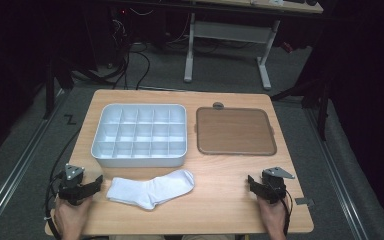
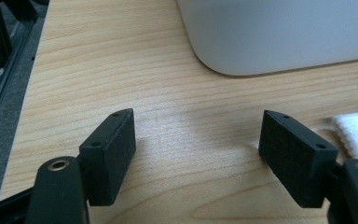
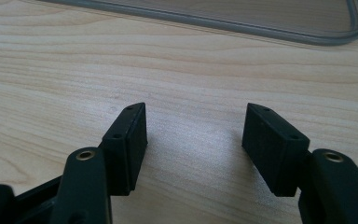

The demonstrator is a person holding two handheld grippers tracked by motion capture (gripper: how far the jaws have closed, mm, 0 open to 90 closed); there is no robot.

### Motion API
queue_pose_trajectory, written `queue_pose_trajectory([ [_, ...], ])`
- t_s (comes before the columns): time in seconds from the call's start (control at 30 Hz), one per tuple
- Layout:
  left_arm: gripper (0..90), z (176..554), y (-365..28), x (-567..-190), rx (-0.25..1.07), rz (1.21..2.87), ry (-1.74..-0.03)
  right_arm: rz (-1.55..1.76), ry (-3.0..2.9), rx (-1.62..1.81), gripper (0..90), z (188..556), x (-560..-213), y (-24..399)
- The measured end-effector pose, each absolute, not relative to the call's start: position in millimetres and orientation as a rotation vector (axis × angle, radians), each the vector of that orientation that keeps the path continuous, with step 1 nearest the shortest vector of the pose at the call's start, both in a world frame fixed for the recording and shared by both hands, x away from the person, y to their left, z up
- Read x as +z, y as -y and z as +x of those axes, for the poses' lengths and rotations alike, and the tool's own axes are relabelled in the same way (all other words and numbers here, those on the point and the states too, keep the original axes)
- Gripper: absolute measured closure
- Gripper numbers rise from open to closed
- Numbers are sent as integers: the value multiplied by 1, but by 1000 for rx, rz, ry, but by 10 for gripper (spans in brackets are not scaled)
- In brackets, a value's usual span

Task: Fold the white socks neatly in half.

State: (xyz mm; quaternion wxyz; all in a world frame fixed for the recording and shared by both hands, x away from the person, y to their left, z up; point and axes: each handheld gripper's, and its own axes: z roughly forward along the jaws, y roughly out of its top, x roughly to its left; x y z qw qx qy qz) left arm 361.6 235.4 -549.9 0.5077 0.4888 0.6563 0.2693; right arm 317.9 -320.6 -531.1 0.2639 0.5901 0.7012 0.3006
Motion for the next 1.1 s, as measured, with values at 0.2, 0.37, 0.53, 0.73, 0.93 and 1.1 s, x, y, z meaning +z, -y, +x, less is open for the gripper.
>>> queue_pose_trajectory([
  [0.2,260,361,-235,-550,643,1184,-1577,1595,-1894,812,402,318,-531,320],
  [0.37,253,361,-235,-550,640,1187,-1576,1594,-1894,811,402,318,-531,320],
  [0.53,250,361,-235,-550,636,1194,-1574,1593,-1894,808,401,318,-531,320],
  [0.73,244,361,-234,-550,634,1196,-1573,1591,-1895,808,401,318,-531,320],
  [0.93,228,361,-233,-550,634,1202,-1569,1587,-1901,810,405,318,-531,320],
  [1.1,219,361,-233,-551,636,1205,-1571,1585,-1904,815,409,318,-531,321],
])
